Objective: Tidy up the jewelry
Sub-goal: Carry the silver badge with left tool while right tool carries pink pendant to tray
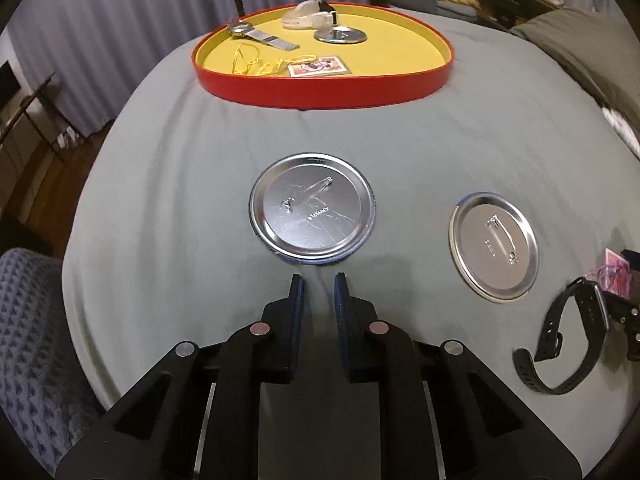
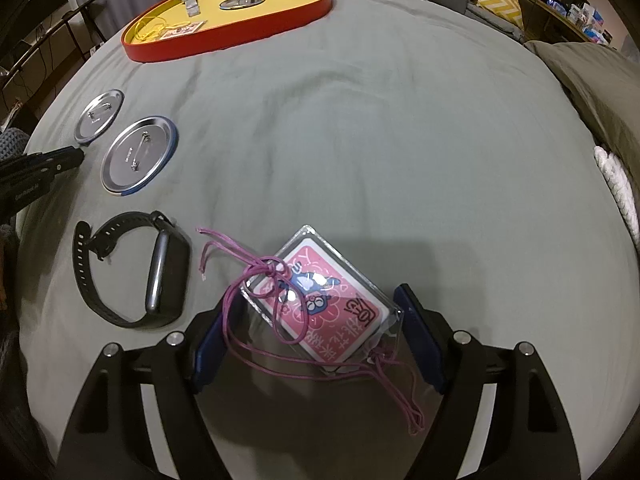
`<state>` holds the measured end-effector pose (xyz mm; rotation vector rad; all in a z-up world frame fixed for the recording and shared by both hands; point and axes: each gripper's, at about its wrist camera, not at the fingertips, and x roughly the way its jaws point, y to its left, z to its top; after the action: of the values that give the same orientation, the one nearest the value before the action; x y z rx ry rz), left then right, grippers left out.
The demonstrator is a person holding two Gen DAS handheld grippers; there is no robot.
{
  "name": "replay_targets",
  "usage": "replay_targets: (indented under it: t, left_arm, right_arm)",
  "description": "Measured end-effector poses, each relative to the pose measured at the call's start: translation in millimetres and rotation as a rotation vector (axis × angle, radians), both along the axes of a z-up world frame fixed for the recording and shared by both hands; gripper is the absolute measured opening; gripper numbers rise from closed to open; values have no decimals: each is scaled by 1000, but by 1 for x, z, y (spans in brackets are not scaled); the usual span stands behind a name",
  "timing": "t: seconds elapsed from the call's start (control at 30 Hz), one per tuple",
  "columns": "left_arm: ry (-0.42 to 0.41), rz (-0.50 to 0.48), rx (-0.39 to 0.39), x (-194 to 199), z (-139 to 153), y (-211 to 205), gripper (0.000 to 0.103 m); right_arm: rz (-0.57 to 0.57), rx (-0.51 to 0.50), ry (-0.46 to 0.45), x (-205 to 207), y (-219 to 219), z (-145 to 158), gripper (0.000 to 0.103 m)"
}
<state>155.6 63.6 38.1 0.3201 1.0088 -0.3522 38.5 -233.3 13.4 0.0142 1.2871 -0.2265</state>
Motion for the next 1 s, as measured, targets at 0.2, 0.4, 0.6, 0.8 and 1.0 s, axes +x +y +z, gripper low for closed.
replay_targets:
  t: [0.2, 0.4, 0.6, 0.8, 1.0]
  left_arm:
    - [-4, -25, 24, -2, 0, -6, 32]
    - [-17, -52, 31, -3, 0, -9, 68]
    - [-42, -36, 40, -1, 2, -7, 77]
    - [31, 41, 31, 34, -3, -7, 94]
    - [42, -22, 67, 49, -8, -19, 98]
  right_arm:
    - [-1, 3, 3, 3, -1, 1, 73]
    - [-2, 6, 2, 4, -2, 0, 73]
    - [-4, 12, -1, 5, -3, 0, 73]
    - [-4, 18, -3, 4, -3, 0, 73]
    - [-2, 19, -2, 7, -4, 1, 73]
